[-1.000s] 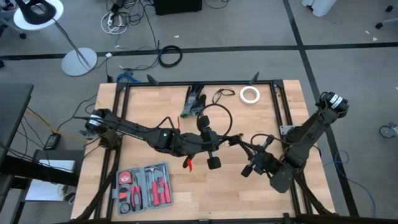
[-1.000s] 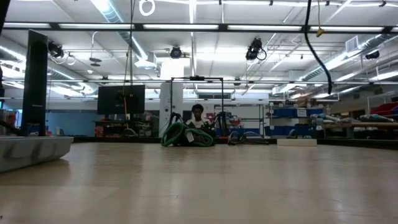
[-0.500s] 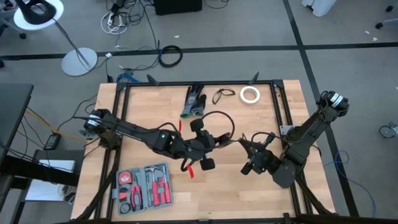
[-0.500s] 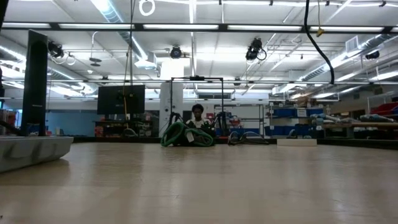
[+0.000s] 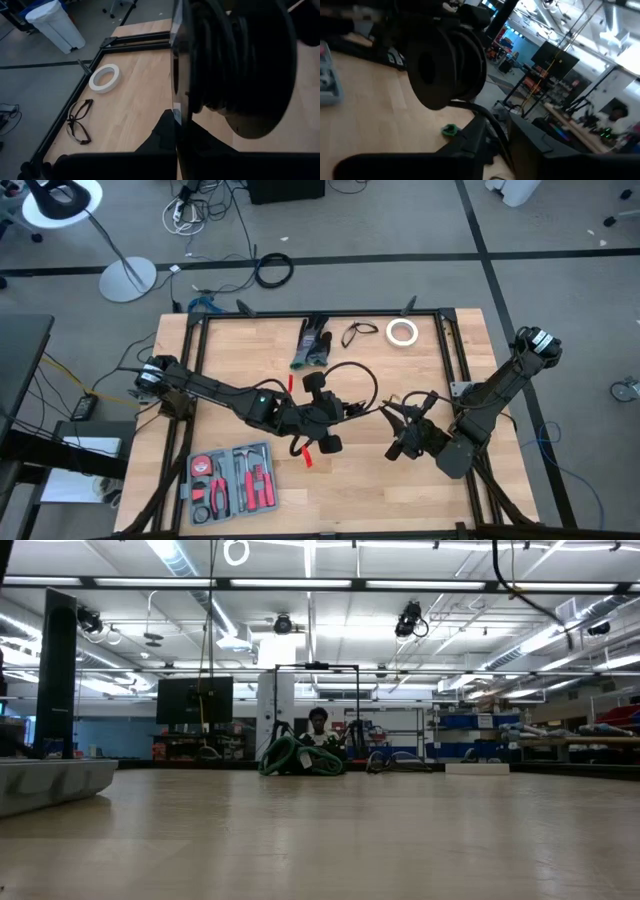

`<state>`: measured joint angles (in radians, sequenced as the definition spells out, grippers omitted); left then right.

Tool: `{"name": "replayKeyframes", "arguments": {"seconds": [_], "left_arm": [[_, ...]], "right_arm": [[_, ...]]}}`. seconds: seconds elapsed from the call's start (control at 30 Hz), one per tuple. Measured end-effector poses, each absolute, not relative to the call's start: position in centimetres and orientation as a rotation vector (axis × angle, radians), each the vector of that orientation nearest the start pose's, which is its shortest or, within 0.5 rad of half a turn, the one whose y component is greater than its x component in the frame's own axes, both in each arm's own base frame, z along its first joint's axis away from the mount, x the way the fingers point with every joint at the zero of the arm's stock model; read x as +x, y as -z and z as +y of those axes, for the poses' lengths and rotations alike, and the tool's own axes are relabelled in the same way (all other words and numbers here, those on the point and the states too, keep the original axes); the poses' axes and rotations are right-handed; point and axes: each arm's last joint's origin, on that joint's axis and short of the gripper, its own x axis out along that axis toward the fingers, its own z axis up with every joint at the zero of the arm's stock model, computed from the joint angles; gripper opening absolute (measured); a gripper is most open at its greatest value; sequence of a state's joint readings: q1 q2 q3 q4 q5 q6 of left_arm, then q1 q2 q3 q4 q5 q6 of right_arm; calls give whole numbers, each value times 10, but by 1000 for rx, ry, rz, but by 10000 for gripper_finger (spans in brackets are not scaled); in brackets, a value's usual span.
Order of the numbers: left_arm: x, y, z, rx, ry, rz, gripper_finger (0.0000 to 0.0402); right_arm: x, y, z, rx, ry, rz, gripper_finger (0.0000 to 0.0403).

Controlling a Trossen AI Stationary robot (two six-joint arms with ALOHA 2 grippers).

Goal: Coil cords
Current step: Coil the black wire into a spool

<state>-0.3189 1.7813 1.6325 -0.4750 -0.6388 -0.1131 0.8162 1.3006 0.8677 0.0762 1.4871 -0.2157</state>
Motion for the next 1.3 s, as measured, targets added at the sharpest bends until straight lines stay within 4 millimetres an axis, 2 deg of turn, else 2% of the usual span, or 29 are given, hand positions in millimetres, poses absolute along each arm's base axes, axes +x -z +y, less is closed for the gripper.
{"name": "replayKeyframes", "arguments": {"seconds": [0.13,0.3,0.5,0.7,0.87,0.93,1.13,1.3], "left_arm": [[385,-331,-110,182,-337,542,0],[386,-324,-113,178,-334,573,0],[387,-301,-115,149,-345,692,0],[397,-269,-125,122,-323,781,0],[409,-236,-132,102,-291,855,0],[412,-231,-133,95,-287,862,0],[417,-233,-137,98,-270,803,0],[421,-239,-142,132,-248,727,0]], "right_arm": [[205,-282,168,-448,643,202,92],[207,-272,162,-361,614,216,96],[201,-250,156,-183,443,375,91],[191,-224,152,-31,449,575,91],[191,-209,162,33,415,672,91],[192,-204,167,58,393,702,91],[200,-193,188,128,322,660,91],[208,-183,206,75,267,583,90]]}}
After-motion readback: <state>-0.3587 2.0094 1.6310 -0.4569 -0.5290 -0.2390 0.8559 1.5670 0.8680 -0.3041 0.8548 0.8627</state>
